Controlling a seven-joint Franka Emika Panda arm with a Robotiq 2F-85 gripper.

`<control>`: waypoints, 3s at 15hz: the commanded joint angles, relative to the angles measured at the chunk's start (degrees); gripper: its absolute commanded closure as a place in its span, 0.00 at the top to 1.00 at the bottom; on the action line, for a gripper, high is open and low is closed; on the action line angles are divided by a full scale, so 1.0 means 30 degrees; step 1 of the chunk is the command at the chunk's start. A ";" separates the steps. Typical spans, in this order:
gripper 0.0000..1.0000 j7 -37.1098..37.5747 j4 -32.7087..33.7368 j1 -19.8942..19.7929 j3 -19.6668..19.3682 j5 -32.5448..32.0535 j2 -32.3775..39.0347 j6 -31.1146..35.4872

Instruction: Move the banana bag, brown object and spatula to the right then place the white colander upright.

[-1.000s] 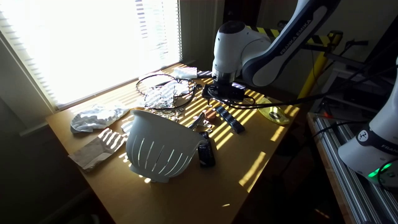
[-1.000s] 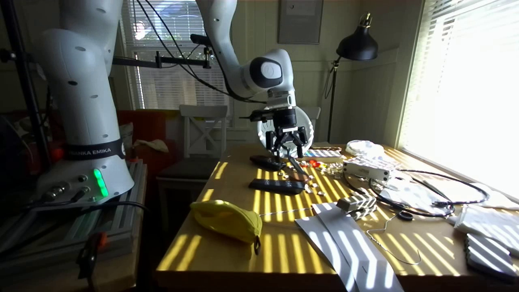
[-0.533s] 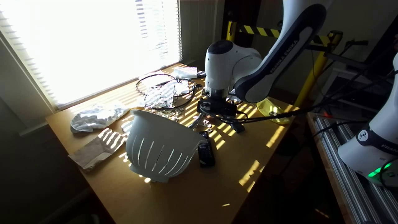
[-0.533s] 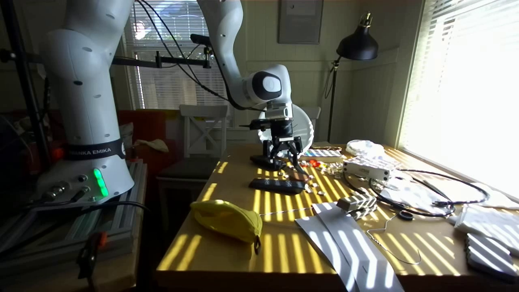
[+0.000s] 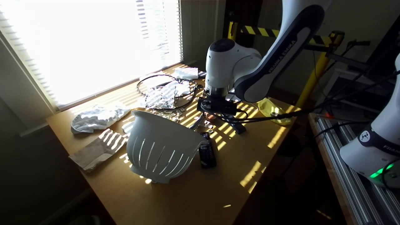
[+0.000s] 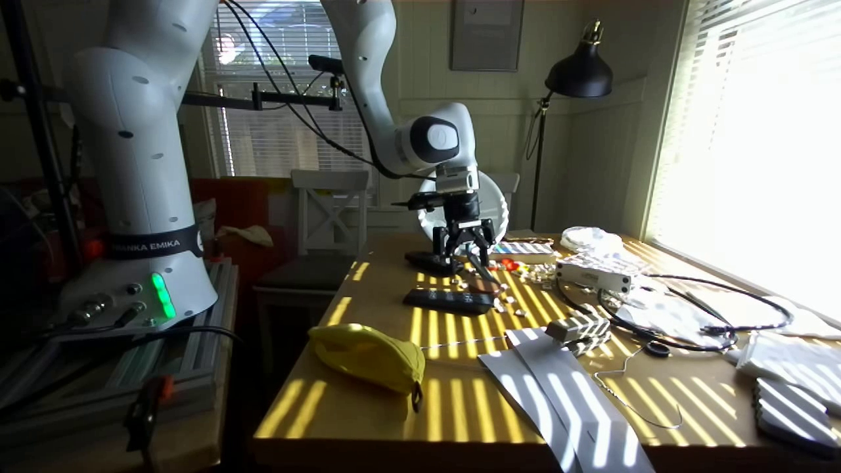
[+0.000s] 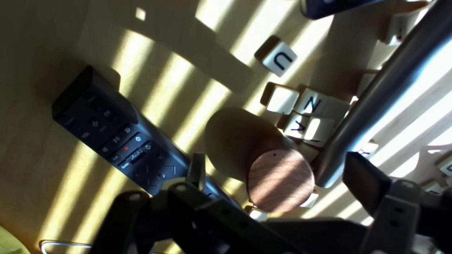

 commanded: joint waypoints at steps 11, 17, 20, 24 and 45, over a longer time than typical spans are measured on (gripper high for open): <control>1.00 -0.1931 0.0028 -0.0352 -0.0447 0.1712 0.0810 0.1628; 0.94 -0.3570 0.0619 -0.0586 -0.0359 0.3713 0.1625 0.1813; 0.93 -0.4021 0.1053 -0.0526 -0.0469 0.4326 0.2119 0.1763; 0.92 -0.4149 0.1715 -0.0258 -0.0698 0.4644 0.2551 0.1713; 0.35 -0.0157 -0.0482 0.4065 -0.9430 0.1730 0.1059 -0.0864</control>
